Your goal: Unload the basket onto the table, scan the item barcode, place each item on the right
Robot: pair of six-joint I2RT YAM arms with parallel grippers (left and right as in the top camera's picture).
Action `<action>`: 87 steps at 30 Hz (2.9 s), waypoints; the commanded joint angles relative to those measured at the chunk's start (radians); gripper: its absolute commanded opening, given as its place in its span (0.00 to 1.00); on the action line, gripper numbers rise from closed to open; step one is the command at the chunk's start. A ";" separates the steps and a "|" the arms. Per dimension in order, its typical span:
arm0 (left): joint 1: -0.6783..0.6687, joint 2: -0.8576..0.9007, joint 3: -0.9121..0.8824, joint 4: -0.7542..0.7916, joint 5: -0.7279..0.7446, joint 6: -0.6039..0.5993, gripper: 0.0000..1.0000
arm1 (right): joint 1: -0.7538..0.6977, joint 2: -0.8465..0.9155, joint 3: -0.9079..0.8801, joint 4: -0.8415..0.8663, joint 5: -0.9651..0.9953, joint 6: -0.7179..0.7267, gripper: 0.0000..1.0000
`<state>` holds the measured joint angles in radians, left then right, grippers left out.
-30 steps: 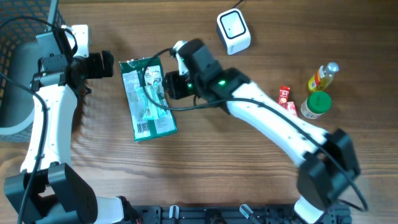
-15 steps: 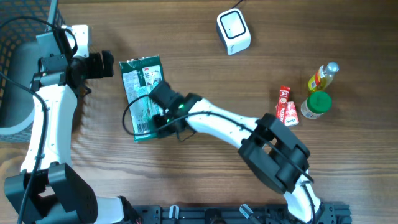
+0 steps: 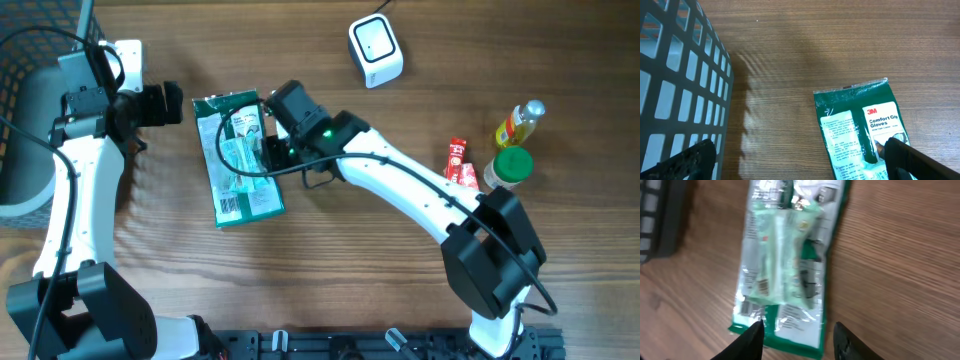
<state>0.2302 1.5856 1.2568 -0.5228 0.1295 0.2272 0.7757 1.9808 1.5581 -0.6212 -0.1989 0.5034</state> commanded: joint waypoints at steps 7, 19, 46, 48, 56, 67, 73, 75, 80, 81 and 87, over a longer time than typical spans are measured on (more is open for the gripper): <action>0.003 -0.013 0.013 0.002 0.012 0.013 1.00 | 0.048 0.106 -0.144 0.034 0.013 0.111 0.42; 0.003 -0.013 0.013 0.002 0.012 0.012 1.00 | 0.177 0.113 -0.154 0.140 -0.044 0.125 0.43; 0.003 -0.013 0.013 0.002 0.011 0.012 1.00 | 0.118 0.174 -0.159 0.147 -0.083 0.102 0.46; 0.003 -0.013 0.013 0.002 0.012 0.012 1.00 | 0.131 0.174 -0.159 0.168 -0.109 0.101 0.46; 0.003 -0.013 0.013 0.002 0.011 0.012 1.00 | 0.153 0.155 -0.134 0.199 -0.118 0.064 0.49; 0.003 -0.013 0.013 0.002 0.012 0.012 1.00 | 0.003 0.102 0.015 0.310 -0.106 0.021 0.50; 0.003 -0.013 0.013 0.002 0.012 0.012 1.00 | 0.005 0.204 0.013 0.417 -0.068 0.024 0.50; 0.003 -0.013 0.013 0.002 0.012 0.012 1.00 | 0.006 0.223 0.012 0.421 -0.068 0.056 0.50; 0.003 -0.013 0.013 0.002 0.012 0.012 1.00 | 0.007 0.254 0.010 0.419 -0.068 0.114 0.48; 0.003 -0.013 0.013 0.002 0.012 0.012 1.00 | 0.006 0.255 0.006 0.423 -0.068 0.116 0.45; 0.003 -0.013 0.013 0.002 0.012 0.012 1.00 | 0.010 0.255 0.004 0.426 -0.027 0.129 0.34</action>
<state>0.2306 1.5856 1.2568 -0.5228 0.1295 0.2272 0.7830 2.2147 1.5677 -0.2001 -0.2668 0.6178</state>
